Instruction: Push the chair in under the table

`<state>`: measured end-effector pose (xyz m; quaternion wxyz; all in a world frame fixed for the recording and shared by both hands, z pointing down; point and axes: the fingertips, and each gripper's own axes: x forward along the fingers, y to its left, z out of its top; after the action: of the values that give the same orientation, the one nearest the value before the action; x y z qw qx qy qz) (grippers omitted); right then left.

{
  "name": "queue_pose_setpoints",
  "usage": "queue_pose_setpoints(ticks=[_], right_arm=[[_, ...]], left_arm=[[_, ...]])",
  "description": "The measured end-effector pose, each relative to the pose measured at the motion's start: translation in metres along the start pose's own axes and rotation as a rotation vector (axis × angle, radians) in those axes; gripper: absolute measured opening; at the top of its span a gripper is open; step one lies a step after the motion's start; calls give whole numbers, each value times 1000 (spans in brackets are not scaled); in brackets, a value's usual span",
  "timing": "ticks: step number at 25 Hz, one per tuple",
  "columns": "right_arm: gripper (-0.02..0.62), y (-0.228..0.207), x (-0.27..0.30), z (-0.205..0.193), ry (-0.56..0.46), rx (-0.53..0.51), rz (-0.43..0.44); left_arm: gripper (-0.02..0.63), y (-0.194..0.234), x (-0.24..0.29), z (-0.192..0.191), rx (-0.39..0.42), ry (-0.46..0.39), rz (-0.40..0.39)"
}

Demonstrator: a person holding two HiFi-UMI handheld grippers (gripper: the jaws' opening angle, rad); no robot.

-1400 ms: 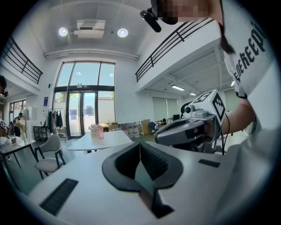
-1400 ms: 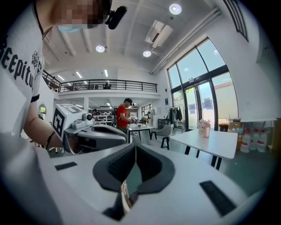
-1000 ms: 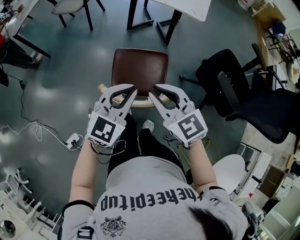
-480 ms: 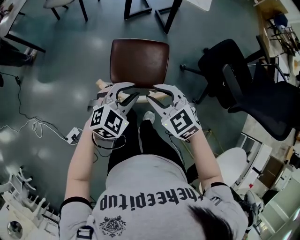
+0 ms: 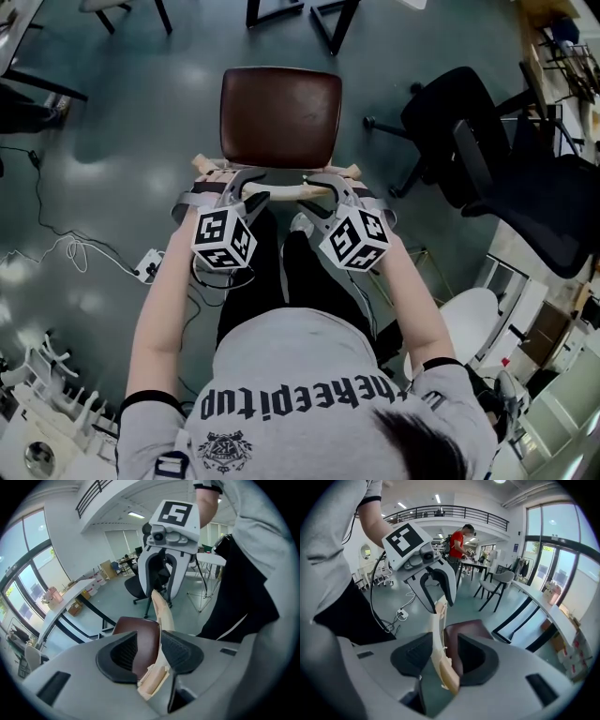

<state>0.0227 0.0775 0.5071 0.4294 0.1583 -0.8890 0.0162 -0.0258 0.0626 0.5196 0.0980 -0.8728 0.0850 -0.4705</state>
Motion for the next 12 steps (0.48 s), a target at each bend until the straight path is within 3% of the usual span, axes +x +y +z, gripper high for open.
queue_pose_setpoints(ticks=[7, 12], right_arm=[[183, 12, 20, -33, 114, -64, 43], [193, 15, 32, -50, 174, -98, 61]], left_arm=[[178, -15, 19, -29, 58, 93, -58], [179, -15, 21, -33, 49, 83, -65]])
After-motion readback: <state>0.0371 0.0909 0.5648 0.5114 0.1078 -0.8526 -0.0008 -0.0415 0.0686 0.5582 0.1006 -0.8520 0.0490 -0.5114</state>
